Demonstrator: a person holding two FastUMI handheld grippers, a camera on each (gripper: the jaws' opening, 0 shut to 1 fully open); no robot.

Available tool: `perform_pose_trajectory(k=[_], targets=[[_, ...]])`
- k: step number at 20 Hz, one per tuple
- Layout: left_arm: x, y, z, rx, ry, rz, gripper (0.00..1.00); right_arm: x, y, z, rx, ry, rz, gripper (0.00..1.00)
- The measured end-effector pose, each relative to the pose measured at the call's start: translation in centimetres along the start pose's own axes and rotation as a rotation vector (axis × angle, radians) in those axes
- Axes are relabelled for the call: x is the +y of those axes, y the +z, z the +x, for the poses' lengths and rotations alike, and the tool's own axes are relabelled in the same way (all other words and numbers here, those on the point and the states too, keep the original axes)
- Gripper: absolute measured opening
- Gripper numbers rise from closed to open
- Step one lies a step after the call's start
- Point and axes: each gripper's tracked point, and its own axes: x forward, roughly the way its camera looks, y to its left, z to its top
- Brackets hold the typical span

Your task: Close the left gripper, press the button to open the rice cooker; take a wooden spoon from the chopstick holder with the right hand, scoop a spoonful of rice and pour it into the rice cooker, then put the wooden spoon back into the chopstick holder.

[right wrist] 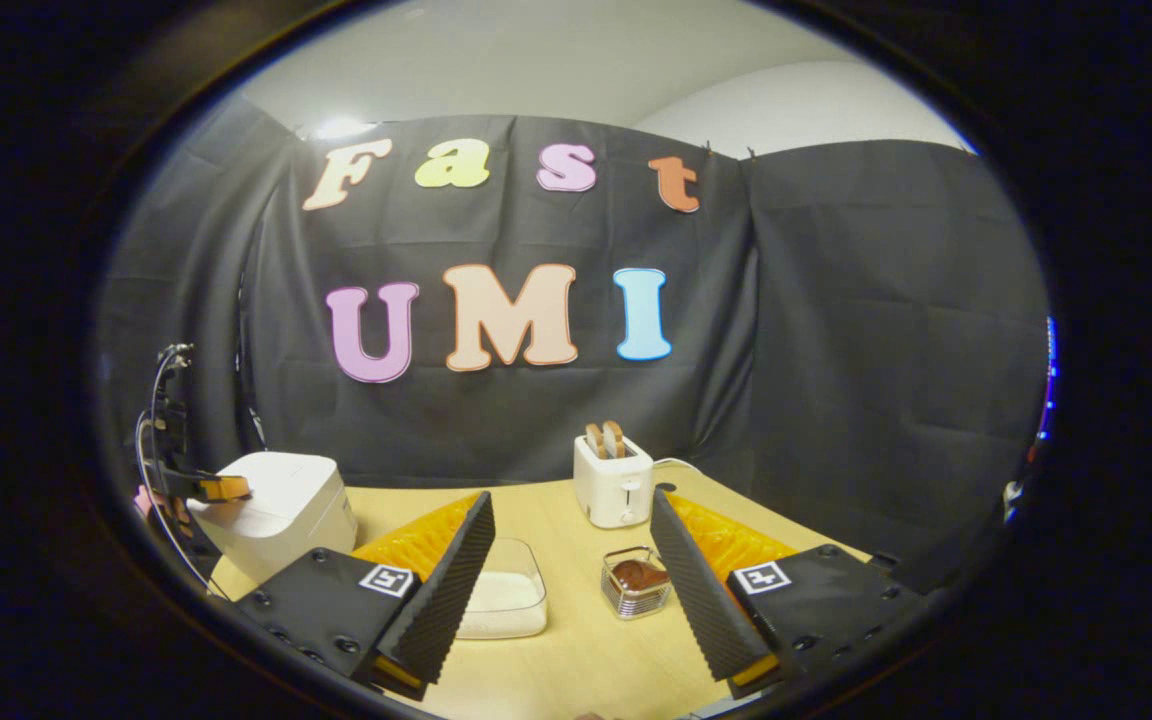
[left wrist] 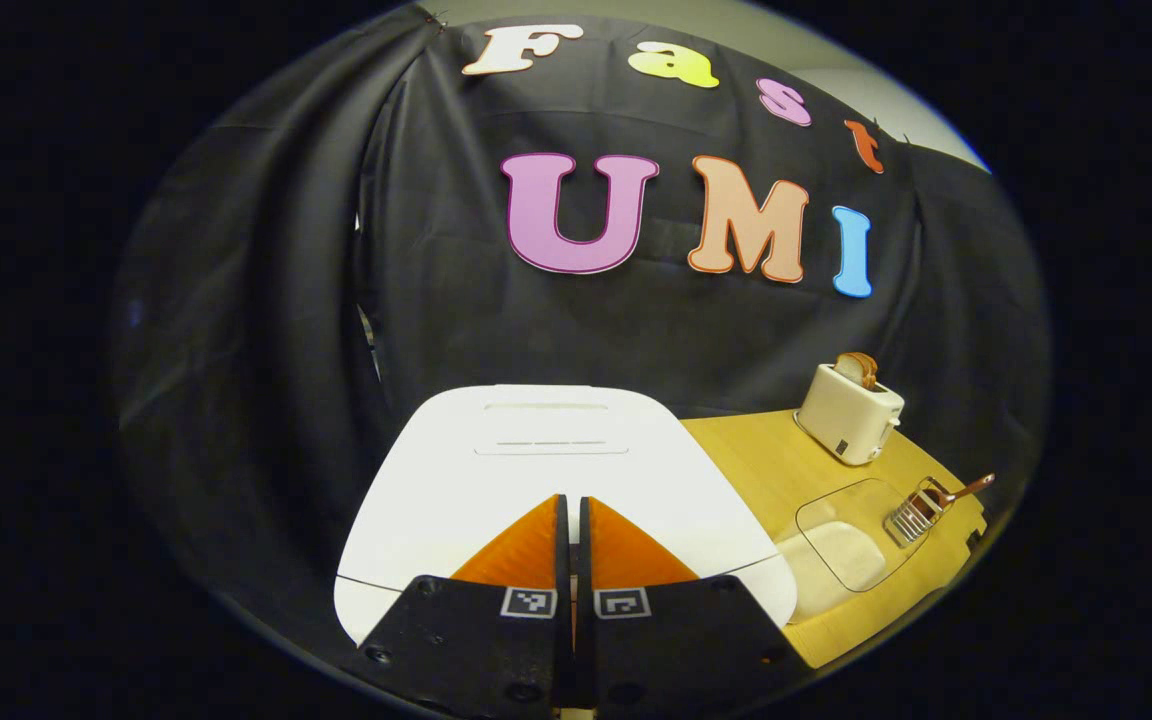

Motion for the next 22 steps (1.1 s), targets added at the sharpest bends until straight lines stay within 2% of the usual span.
perform_pose_trajectory(k=[3,9,14,17,22], targets=[[-0.4,-0.5,-0.5,0.014,-0.029,-0.018,0.00,1.3,-0.1,-0.3,-0.006,0.003,-0.025,1.00],[-0.5,0.7,-1.2,-0.028,-0.039,0.033,0.00,2.0,-0.6,-0.8,-0.009,0.004,-0.027,1.00],[-0.5,6.2,-1.6,-0.145,-0.008,0.063,0.00,0.7,-1.1,-0.6,0.005,-0.015,-0.020,1.00],[-0.6,9.4,-1.6,-0.194,0.009,0.056,0.00,-1.0,-1.7,-0.2,0.022,-0.036,-0.020,1.00],[-1.0,13.1,-1.2,-0.262,0.043,0.101,0.00,-4.0,-3.3,0.6,0.056,-0.078,-0.004,1.00]])
